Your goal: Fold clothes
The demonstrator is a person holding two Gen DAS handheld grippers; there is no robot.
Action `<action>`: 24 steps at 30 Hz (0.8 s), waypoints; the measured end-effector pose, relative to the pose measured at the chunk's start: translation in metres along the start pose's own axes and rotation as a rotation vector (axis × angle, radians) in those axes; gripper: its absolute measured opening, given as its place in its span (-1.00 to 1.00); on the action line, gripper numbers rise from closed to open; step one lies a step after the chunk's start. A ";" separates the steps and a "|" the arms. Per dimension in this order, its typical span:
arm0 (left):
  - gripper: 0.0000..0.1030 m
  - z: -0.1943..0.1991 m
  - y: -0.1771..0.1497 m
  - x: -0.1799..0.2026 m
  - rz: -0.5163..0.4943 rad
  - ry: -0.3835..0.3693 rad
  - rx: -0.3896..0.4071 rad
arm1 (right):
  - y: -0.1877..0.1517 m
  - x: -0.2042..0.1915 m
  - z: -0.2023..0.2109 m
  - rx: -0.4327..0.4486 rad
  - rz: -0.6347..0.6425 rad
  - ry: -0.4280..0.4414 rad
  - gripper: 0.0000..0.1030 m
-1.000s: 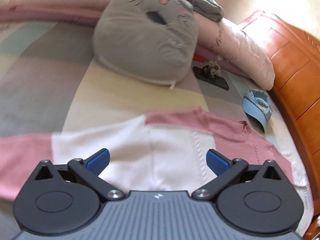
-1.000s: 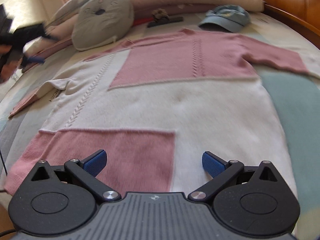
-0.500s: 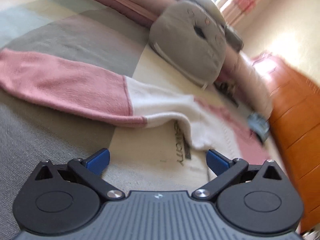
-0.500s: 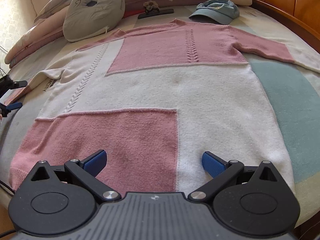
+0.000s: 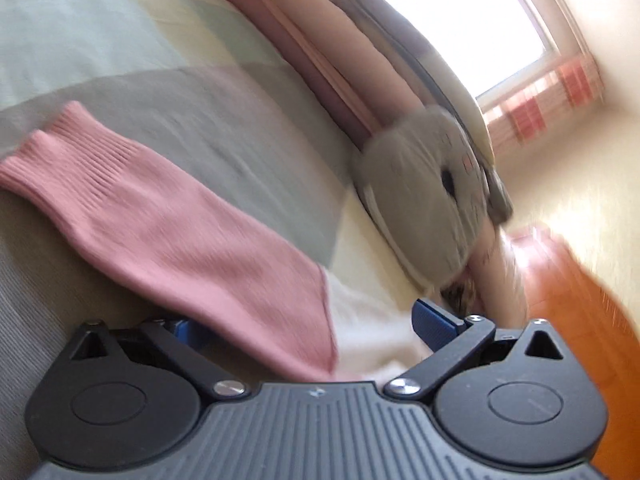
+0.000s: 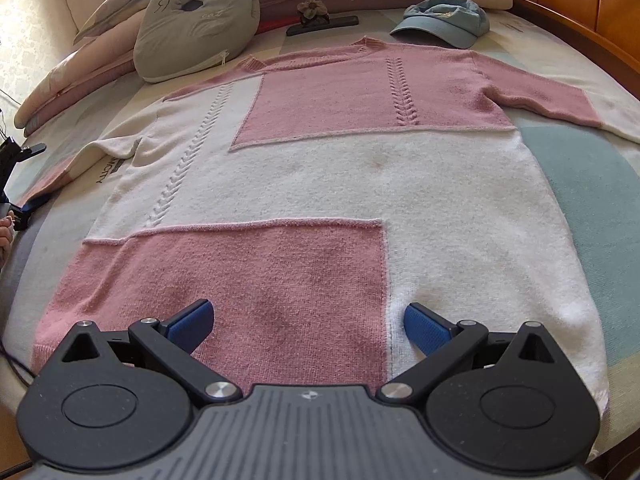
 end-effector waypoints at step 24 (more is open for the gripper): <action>-0.84 -0.017 0.019 -0.060 0.187 0.167 0.057 | -0.013 -0.008 -0.001 -0.013 0.073 0.041 1.00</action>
Point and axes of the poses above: each gripper's, at about its wrist camera, not at the fingertips, and z roughly against the way its jaws point, x to its right, y to its top, the point moved 10 cm from there along -z, roughly the way its jaws point, and after that the axes turned 15 degrees about -z, right-handed, at the moved point
